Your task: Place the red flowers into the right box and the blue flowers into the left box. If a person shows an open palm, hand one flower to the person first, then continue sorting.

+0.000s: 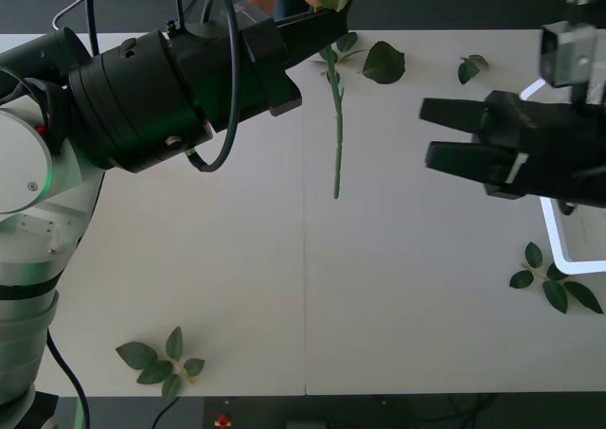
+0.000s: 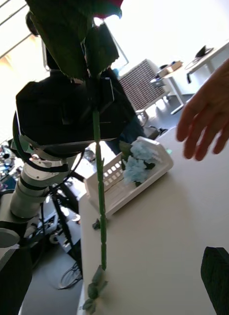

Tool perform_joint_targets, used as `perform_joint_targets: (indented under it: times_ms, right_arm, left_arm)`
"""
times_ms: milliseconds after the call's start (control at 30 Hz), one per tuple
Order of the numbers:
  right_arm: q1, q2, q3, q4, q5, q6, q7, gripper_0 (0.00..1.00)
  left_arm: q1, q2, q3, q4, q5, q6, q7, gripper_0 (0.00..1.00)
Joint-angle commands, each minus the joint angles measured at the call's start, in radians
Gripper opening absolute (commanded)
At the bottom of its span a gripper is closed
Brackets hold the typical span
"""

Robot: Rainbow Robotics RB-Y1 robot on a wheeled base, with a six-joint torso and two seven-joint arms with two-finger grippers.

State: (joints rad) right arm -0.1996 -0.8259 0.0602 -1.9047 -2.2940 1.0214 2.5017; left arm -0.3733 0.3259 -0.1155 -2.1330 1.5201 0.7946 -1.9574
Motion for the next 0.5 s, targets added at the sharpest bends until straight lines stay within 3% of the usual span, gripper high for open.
perform_joint_targets:
  times_ms: [33,500]
  right_arm:
    - [-0.058,0.019,0.059,0.003,-0.022,-0.007,-0.027,1.0]
    - [-0.141,0.042,0.213,0.003,-0.05,-0.113,-0.01,1.0]
  left_arm:
    - [0.016,0.027,-0.021,-0.036,0.014,-0.015,0.023,0.0]
    - [0.016,0.027,-0.021,-0.036,0.014,-0.015,0.023,0.0]
